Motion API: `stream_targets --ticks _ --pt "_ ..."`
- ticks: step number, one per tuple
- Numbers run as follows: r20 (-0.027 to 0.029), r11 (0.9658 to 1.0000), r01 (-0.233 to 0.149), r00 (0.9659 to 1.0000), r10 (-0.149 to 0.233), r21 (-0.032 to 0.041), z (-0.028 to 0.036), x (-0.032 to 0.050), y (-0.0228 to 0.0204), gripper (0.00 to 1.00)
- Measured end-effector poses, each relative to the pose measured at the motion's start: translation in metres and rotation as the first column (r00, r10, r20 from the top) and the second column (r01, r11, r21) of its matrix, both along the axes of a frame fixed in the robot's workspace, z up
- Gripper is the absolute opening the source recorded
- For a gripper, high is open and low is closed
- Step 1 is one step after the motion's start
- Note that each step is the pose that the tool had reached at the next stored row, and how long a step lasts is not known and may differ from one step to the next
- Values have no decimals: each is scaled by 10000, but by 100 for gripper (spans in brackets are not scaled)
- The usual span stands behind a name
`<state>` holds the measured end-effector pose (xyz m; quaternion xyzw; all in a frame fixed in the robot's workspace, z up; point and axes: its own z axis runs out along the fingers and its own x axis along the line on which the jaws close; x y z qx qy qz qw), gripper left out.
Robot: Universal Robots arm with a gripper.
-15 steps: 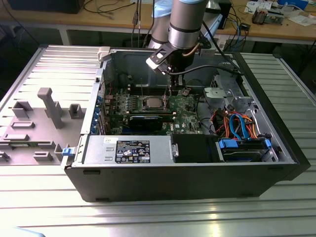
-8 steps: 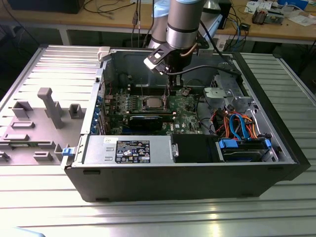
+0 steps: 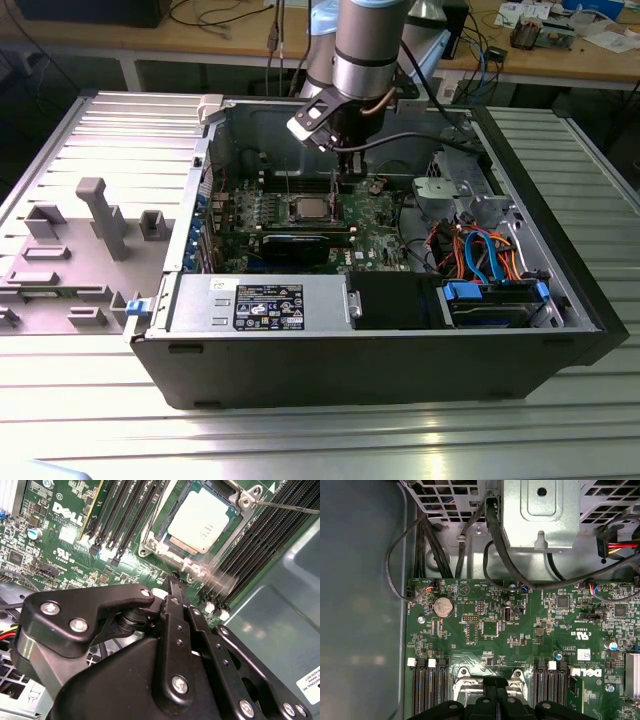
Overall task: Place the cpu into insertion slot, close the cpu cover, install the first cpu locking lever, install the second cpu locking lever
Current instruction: 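Close the cpu cover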
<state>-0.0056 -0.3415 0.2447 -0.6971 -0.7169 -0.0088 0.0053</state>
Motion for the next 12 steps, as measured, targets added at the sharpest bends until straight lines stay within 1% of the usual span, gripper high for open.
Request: stream_targets --ticks 8,12 --pt "-18 10000 0 10000 0 1 -10 -52 0 11" --pt "-19 10000 -1 10000 1 0 -24 -103 0 11"
